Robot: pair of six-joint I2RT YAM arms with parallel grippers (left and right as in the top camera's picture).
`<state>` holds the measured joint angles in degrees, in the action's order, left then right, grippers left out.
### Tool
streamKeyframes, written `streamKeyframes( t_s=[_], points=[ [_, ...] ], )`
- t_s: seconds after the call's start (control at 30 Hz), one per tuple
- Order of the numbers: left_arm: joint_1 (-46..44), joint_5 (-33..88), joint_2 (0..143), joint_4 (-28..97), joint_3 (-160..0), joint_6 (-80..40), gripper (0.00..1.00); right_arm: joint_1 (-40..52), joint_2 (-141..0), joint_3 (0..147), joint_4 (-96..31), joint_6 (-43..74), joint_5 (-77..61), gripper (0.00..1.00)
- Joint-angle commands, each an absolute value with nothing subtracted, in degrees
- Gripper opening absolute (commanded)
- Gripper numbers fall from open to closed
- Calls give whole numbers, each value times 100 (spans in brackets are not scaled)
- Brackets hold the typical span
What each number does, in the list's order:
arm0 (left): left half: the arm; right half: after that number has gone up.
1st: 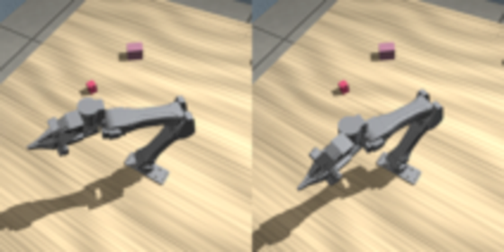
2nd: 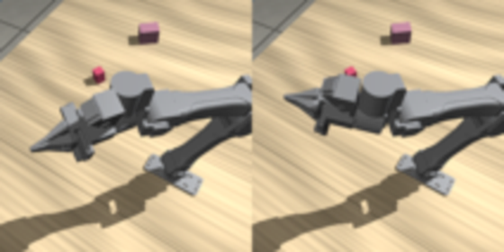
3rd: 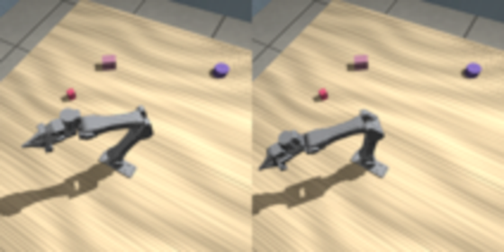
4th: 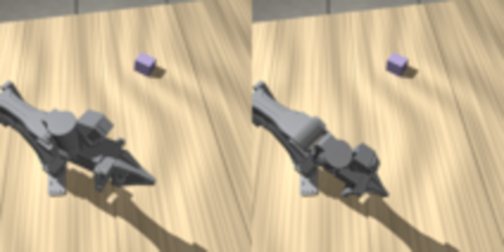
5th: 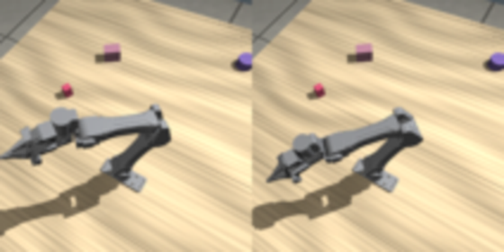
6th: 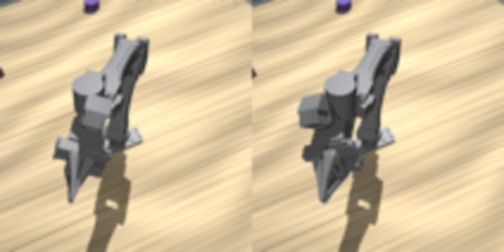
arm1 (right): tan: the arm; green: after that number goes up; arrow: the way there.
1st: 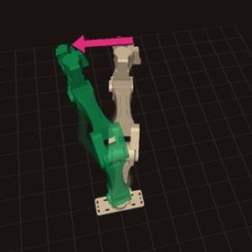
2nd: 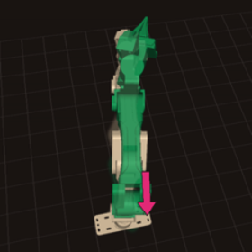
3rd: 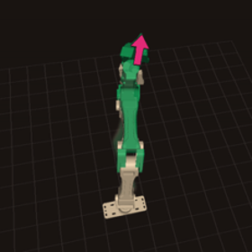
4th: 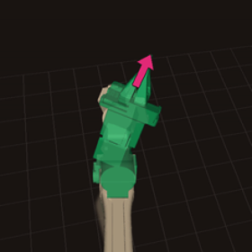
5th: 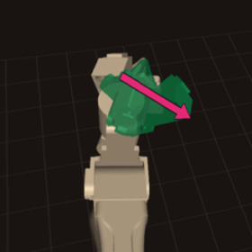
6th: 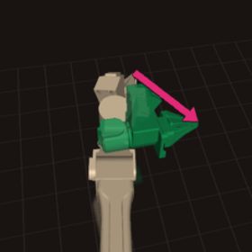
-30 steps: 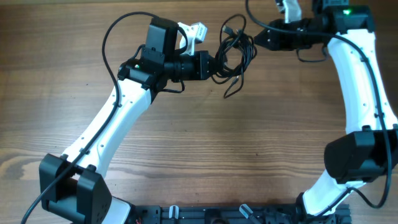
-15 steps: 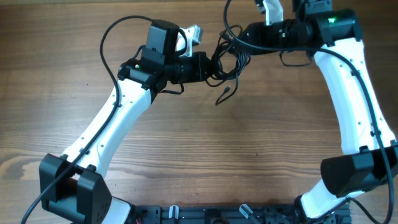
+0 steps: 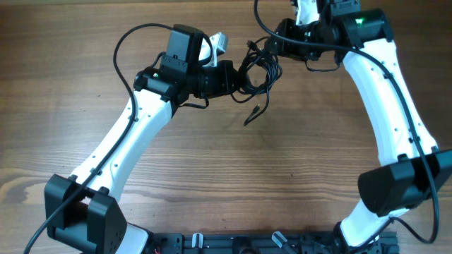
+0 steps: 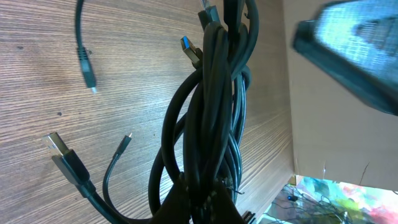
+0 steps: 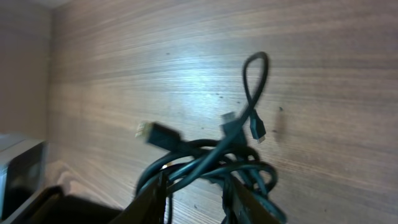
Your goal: Untangle cables
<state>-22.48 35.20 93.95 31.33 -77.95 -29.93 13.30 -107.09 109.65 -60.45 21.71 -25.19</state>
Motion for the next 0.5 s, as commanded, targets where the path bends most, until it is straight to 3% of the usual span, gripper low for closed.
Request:
streamKeyframes(
  t_s=[0.0,0.3,0.37,0.47],
  points=[
    [-2270,3588,9345,3107,-7802,-3028,4,1334,-11142,10984,-6082,2571,-2274,31],
    [-2270,3588,9345,3109,-7802,-3030,4,1334,-11498,10986,-5478,2687,-2757,29],
    [-2270,3586,9345,3109,-7802,-3030,4,1332,-11485,10986,-5443,2349,-3030,23],
    [-2270,3074,9345,3105,-7802,-3642,4,1321,-11225,10993,-5513,1859,-3055,27]
  ],
)
